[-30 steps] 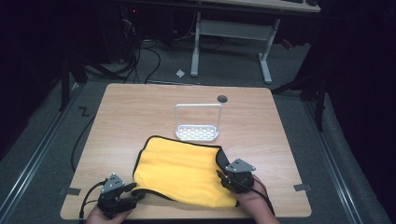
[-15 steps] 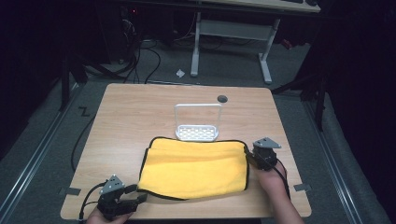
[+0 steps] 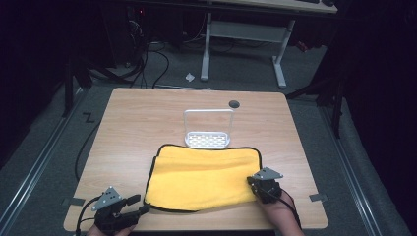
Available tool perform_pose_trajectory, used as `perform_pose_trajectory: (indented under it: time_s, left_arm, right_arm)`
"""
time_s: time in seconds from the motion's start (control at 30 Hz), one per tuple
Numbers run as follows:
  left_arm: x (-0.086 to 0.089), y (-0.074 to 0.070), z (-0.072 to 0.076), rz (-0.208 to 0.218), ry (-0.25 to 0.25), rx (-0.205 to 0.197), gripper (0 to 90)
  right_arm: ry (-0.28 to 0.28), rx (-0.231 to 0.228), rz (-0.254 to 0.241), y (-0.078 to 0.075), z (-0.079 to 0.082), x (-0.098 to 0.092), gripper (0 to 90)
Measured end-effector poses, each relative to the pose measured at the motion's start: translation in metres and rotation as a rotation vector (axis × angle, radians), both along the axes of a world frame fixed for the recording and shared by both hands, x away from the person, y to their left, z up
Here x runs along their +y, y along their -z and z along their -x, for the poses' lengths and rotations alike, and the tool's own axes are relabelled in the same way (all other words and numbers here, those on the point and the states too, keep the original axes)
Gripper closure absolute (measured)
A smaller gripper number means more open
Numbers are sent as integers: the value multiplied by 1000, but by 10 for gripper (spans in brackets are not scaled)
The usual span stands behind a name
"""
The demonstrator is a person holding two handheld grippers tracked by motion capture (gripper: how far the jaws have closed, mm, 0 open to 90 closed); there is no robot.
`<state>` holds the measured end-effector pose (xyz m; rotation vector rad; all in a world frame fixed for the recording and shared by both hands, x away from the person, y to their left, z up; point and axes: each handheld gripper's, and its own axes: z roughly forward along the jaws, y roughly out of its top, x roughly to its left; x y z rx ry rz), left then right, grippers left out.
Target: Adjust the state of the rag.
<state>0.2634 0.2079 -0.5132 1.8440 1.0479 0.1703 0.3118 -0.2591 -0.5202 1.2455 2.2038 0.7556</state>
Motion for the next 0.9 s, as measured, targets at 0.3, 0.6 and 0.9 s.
perform_pose_trajectory:
  time_s: [0.3,0.6,0.9]
  left_arm:
    - [-47,13,-47,-129,65,17,589]
    - [-58,13,-32,-97,150,17,466]
    - [-77,19,-24,-109,262,44,377]
  right_arm:
    - [75,-53,-99,-14,12,-23,629]
    - [95,-34,-202,-13,53,-38,487]
    - [45,11,-151,-2,46,-21,770]
